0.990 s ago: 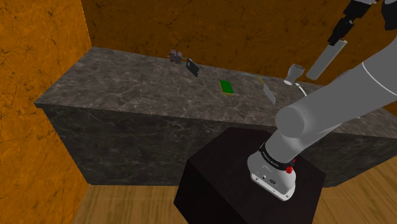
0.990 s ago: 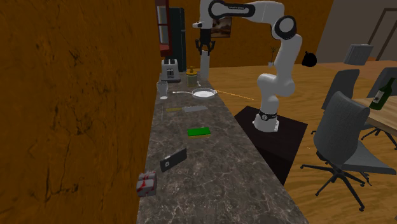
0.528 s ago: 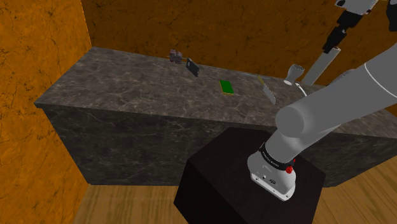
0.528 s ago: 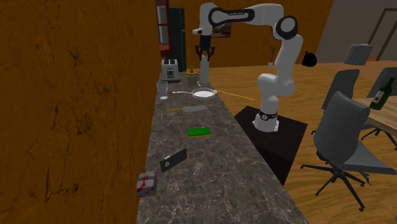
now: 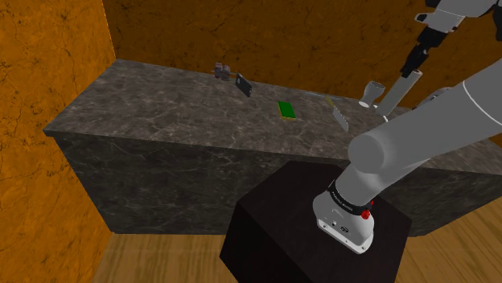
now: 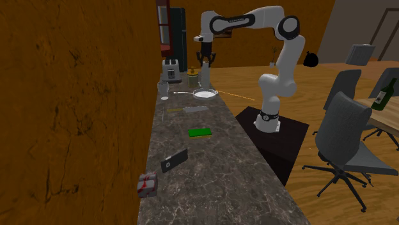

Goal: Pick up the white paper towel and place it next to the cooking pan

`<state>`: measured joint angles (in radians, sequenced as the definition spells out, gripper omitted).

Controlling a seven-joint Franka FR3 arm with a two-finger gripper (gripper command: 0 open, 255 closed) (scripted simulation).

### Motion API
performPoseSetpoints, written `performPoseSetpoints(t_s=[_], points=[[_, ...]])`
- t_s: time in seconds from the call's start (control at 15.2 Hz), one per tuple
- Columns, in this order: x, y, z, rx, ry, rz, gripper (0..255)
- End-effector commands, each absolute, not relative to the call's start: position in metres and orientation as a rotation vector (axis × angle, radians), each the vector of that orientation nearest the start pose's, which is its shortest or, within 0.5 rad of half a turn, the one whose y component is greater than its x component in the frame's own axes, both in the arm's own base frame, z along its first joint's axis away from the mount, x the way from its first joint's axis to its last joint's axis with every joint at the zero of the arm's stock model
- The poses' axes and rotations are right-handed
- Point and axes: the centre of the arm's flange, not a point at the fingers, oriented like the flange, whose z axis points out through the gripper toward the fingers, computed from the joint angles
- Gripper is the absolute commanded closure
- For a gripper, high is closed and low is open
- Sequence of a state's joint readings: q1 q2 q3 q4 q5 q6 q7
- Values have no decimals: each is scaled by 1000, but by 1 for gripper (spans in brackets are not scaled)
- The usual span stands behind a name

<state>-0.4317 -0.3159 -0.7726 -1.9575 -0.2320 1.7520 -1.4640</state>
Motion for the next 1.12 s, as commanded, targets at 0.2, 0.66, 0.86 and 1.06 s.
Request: performPoseSetpoints(t_s=[0.2, 0.66, 0.86, 1.06], points=[[121, -483, 542, -3131, -507, 4, 255], [121, -483, 505, -3131, -507, 4, 255], [121, -483, 489, -3131, -507, 4, 255], [121, -483, 474, -3131, -507, 4, 255]])
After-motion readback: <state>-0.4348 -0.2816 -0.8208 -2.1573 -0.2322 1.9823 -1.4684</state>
